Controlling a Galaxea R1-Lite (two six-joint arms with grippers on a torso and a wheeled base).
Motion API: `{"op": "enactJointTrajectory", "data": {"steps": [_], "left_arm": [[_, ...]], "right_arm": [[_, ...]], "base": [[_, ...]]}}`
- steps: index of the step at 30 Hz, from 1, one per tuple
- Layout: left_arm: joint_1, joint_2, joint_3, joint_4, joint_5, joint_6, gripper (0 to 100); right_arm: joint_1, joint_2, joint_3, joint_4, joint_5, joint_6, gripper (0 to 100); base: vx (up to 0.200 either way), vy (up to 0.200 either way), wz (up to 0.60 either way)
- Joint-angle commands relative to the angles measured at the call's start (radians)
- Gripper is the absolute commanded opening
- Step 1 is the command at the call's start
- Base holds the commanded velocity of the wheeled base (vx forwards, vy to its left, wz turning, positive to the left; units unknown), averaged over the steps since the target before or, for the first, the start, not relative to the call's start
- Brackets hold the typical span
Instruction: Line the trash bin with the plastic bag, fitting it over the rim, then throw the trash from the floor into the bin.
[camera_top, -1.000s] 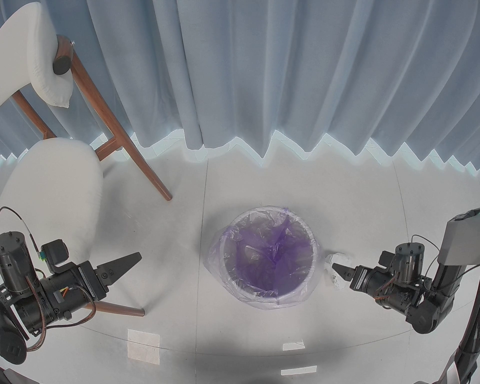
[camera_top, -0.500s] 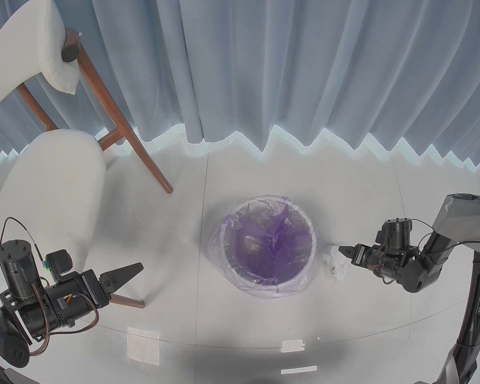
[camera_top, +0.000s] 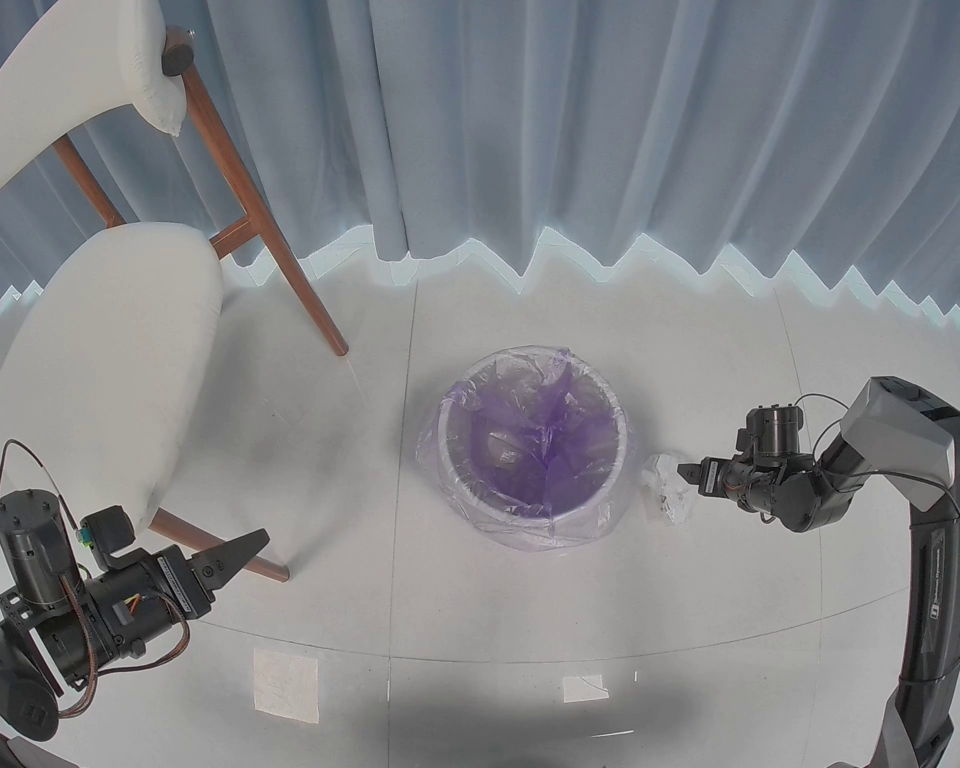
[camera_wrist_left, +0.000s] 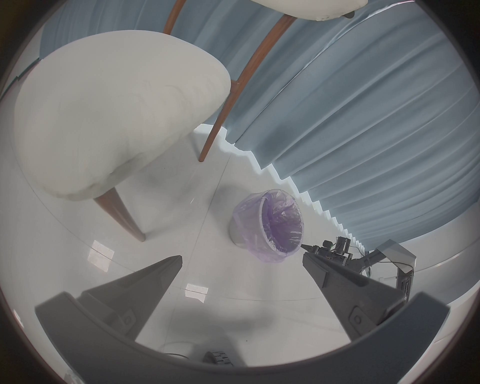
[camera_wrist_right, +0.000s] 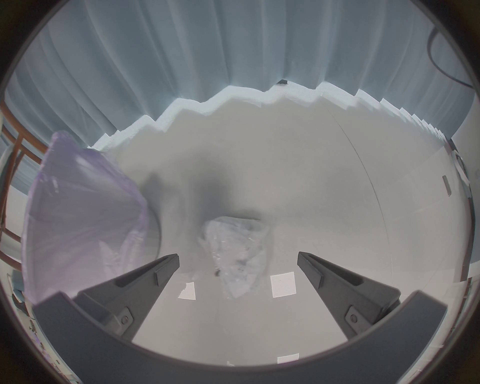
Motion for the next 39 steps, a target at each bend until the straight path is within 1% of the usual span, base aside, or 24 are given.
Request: {"op": "enactJointTrajectory", "data": {"steps": [1, 2, 6, 15, 23, 27, 28, 35, 39], "left_arm": [[0.019, -0.03, 0.019, -0.002, 0.007, 0.003, 100], [0.019, -0.03, 0.019, -0.002, 0.007, 0.003, 100], [0.024, -0.047, 0.023, 0.0, 0.009, -0.002, 100], [0.058, -0.05, 0.037, -0.002, 0.009, 0.001, 100], [0.065, -0.076, 0.066, -0.002, 0.009, 0.003, 100], [0.065, -0.087, 0.078, 0.0, 0.01, 0.003, 100], [0.065, -0.087, 0.08, -0.002, 0.01, 0.003, 100], [0.065, -0.092, 0.081, 0.0, 0.009, 0.004, 100], [0.065, -0.09, 0.089, 0.0, 0.009, 0.004, 100]], "right_arm": [[-0.031, 0.1, -0.136, 0.07, 0.003, -0.022, 100], [-0.031, 0.103, -0.14, 0.073, 0.003, -0.022, 100], [-0.03, 0.17, -0.297, 0.171, 0.014, -0.022, 100], [0.001, 0.273, -0.456, 0.254, 0.028, -0.025, 100], [0.008, 0.345, -0.545, 0.275, 0.028, -0.025, 100], [0.005, 0.394, -0.636, 0.274, 0.025, -0.025, 100], [0.007, 0.394, -0.639, 0.274, 0.025, -0.024, 0], [0.005, 0.399, -0.646, 0.275, 0.023, -0.024, 0], [0.001, 0.366, -0.6, 0.258, -0.009, -0.009, 0]], "base": [[0.0, 0.0, 0.0], [0.0, 0.0, 0.0], [0.0, 0.0, 0.0], [0.0, 0.0, 0.0], [0.0, 0.0, 0.0], [0.0, 0.0, 0.0], [0.0, 0.0, 0.0], [0.0, 0.0, 0.0], [0.0, 0.0, 0.0]]}}
